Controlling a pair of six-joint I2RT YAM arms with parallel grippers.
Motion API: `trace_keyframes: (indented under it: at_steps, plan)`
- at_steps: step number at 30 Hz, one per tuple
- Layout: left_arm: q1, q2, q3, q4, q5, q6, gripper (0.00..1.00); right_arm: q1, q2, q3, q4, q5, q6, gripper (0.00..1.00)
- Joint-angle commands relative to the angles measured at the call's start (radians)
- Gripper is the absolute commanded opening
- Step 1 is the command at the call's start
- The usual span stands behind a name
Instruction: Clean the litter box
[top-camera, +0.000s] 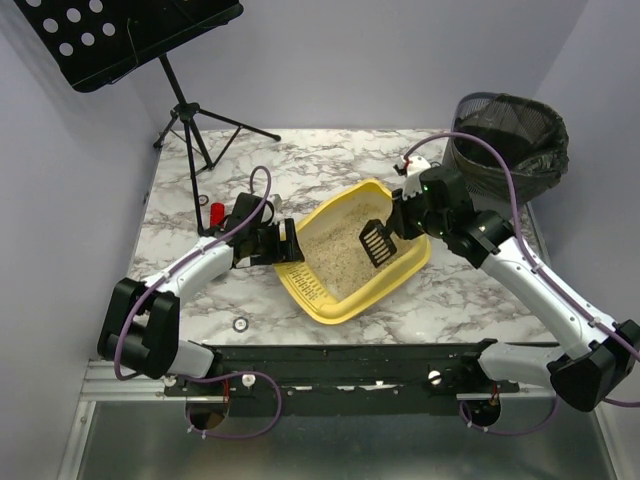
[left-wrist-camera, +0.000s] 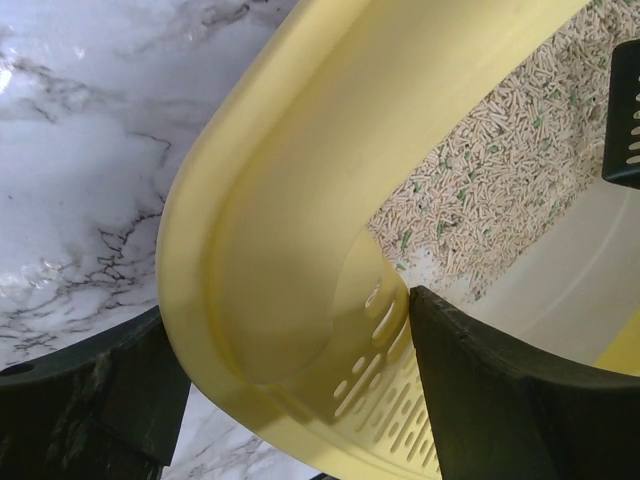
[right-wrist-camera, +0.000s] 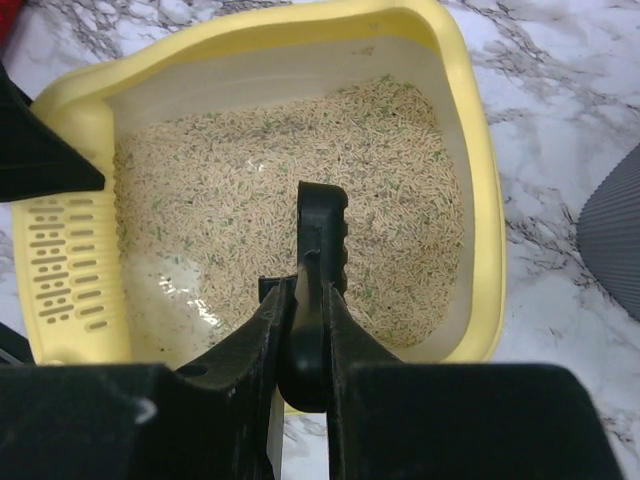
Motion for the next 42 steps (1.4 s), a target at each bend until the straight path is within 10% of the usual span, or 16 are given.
trace_keyframes:
  at_steps: [1,10,27,42]
  plan:
    - [-0.006,-0.009,-0.054,0.075,0.146,-0.024,0.84,-0.002,0.037,0.057,0.002,-0.11,-0.011,0.01]
    - [-0.005,-0.046,-0.103,0.08,0.22,-0.026,0.55,0.009,0.168,0.166,-0.004,-0.313,-0.069,0.0]
    - [-0.005,-0.061,-0.104,0.066,0.186,-0.017,0.54,0.124,0.461,0.251,-0.066,-0.638,0.043,0.01]
    - [-0.005,-0.094,-0.124,0.065,0.138,-0.02,0.55,0.086,0.456,0.386,-0.283,0.229,-0.072,0.0]
